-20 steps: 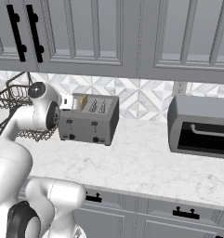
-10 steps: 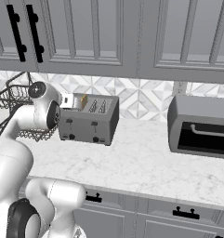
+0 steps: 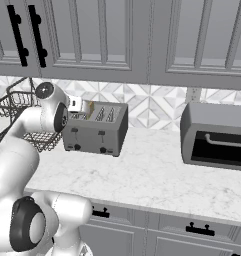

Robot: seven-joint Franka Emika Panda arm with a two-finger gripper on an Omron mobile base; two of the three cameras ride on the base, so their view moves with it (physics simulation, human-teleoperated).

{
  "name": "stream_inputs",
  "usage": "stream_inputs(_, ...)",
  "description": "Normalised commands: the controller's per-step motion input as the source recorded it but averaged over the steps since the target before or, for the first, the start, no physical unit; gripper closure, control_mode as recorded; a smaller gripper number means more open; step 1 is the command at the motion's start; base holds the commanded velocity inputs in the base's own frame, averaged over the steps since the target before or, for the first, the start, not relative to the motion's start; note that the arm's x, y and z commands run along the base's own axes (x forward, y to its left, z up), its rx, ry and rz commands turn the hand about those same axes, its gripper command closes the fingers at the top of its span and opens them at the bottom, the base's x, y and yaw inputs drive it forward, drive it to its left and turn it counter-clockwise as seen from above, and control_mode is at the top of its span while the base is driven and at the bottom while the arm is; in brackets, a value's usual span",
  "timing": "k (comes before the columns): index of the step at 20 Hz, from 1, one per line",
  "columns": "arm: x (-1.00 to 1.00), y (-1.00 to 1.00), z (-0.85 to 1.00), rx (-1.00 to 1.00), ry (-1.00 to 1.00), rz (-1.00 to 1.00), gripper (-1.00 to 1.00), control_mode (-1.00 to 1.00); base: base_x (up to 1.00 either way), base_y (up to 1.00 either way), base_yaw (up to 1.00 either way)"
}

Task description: Start the toaster. Once the lever pops up, take the bread to the plate on the dining counter.

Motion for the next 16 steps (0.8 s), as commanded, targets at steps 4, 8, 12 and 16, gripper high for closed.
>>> stream_inputs(4, 0.00, 0.00, -0.15, 0.00, -0.05, 0.00, -1.00, -1.00, 0.00, 0.00, 0.00)
stream_inputs(8, 0.07, 0.00, -0.21, 0.00, -0.02, 0.00, -1.00, -1.00, 0.00, 0.00, 0.00)
stream_inputs(12, 0.13, 0.00, -0.19, 0.00, 0.00, 0.00, -1.00, -1.00, 0.00, 0.00, 0.00)
stream_inputs(16, 0.18, 0.00, -0.02, 0.00, 0.00, 0.00, -1.00, -1.00, 0.00, 0.00, 0.00)
